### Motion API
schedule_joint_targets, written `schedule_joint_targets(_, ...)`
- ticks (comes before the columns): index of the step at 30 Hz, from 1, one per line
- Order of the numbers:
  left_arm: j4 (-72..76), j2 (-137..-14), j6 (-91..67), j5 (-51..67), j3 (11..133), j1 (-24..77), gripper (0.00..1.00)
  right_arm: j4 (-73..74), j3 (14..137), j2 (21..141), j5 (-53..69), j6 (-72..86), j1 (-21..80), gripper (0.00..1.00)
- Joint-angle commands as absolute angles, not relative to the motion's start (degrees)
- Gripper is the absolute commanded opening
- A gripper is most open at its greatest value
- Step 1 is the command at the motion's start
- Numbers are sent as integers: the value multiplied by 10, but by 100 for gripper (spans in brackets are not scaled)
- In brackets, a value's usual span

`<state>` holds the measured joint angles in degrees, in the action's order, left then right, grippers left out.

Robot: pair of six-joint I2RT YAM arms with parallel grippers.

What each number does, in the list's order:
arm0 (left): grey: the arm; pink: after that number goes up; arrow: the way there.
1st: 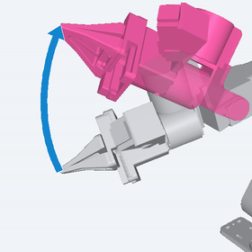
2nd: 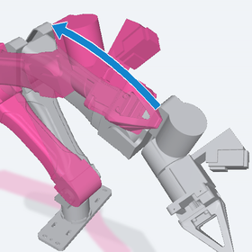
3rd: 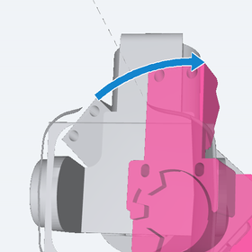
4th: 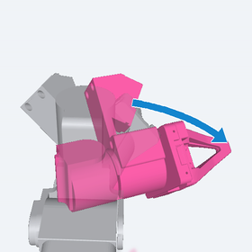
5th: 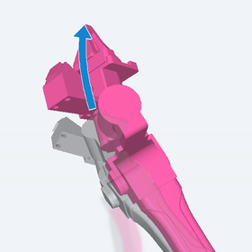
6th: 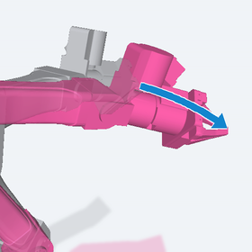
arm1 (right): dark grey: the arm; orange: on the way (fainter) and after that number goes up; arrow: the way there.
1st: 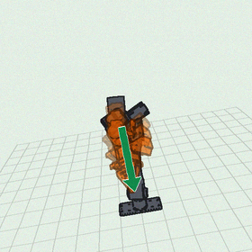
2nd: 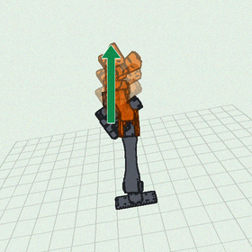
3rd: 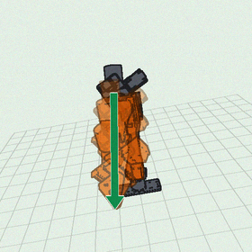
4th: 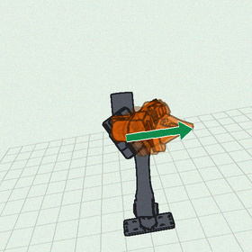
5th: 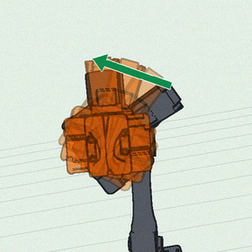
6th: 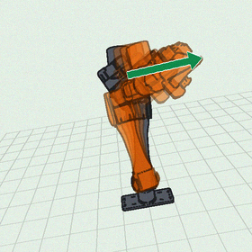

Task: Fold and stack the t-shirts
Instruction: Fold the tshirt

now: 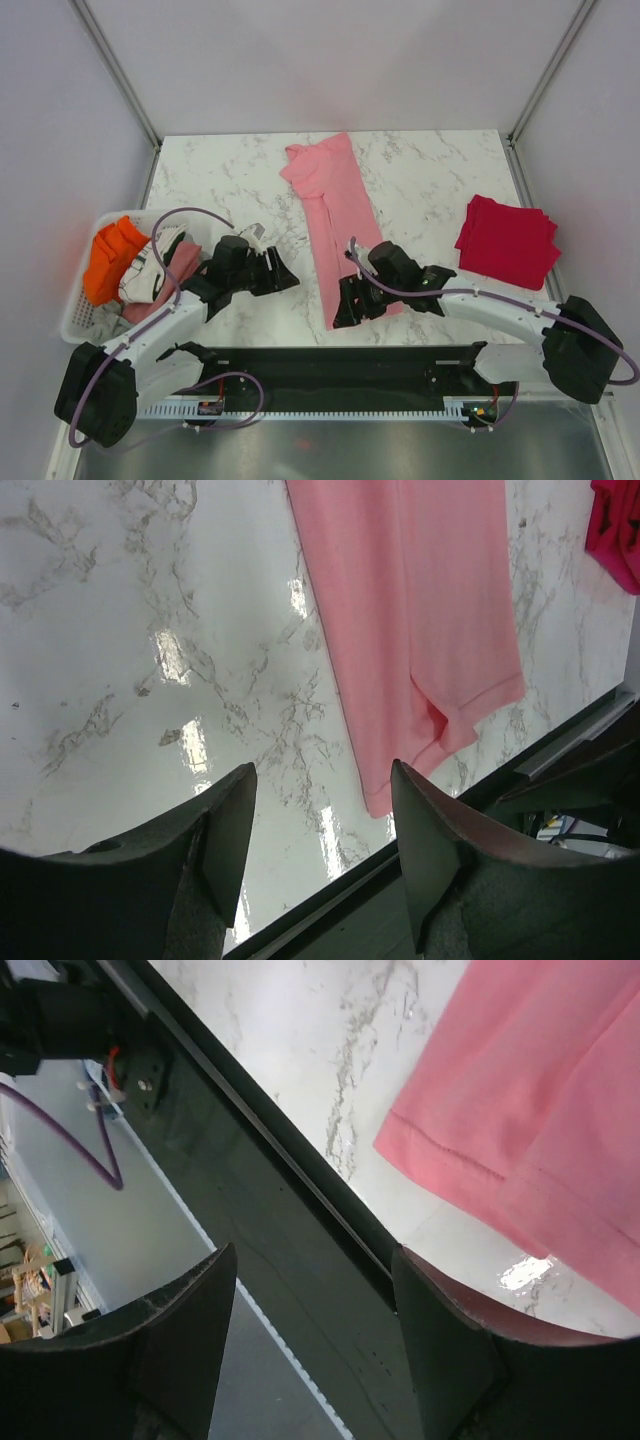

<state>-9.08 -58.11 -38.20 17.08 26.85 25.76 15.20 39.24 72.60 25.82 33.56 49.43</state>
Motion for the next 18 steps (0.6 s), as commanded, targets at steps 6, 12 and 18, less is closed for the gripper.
schedule_joint_targets(6, -45, -592, -441, 174, 271, 338, 64, 242, 430, 654, 76, 317, 409, 53)
schedule_joint_targets(12, -12, -634, -518, 152, 261, 412, 57, 233, 408, 706, 72, 291, 393, 37)
schedule_joint_targets(18, -3, -674, -549, 132, 269, 453, 54, 191, 384, 737, 83, 280, 393, 31)
